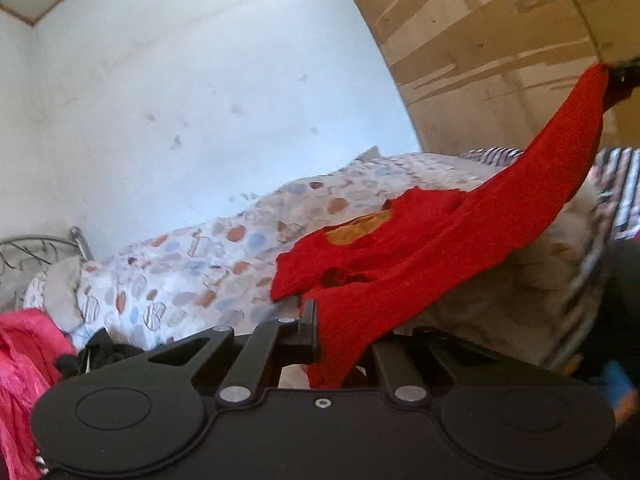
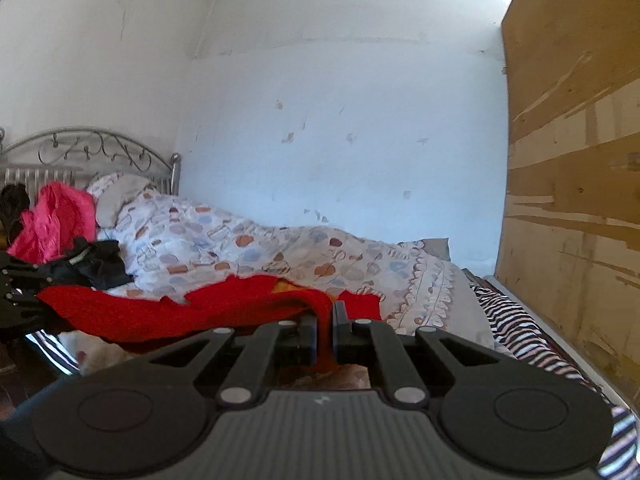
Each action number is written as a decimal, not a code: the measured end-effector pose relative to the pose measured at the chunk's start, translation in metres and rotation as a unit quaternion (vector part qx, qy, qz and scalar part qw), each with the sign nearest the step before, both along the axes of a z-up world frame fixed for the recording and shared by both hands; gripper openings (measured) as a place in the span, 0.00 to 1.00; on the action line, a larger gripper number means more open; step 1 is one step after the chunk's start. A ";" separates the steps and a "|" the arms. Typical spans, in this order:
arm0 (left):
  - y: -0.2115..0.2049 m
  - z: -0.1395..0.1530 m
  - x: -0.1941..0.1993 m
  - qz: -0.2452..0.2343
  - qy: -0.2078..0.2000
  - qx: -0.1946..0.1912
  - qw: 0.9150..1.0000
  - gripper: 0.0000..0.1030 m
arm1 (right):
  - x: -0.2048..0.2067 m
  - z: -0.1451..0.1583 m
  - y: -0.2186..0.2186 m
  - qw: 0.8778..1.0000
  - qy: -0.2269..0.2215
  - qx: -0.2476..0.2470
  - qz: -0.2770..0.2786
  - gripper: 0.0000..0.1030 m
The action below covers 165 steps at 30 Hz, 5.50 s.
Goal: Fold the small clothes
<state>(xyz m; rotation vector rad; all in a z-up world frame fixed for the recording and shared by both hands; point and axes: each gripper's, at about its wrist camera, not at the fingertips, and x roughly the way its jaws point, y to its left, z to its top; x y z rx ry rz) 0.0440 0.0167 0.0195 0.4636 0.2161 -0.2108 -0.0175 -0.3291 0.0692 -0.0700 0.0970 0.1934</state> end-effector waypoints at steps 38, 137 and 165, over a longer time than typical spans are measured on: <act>-0.024 0.019 0.457 0.064 0.241 -0.072 0.966 0.06 | 0.480 -0.027 -0.012 0.978 0.209 -0.026 -0.014 0.08; 0.086 -0.062 0.252 0.106 0.262 -0.359 0.890 0.08 | 0.282 -0.102 -0.021 0.962 0.212 0.153 -0.081 0.27; 0.062 -0.096 0.247 0.069 0.305 -0.568 0.761 0.99 | 0.367 -0.062 0.104 0.985 0.171 0.009 -0.006 1.00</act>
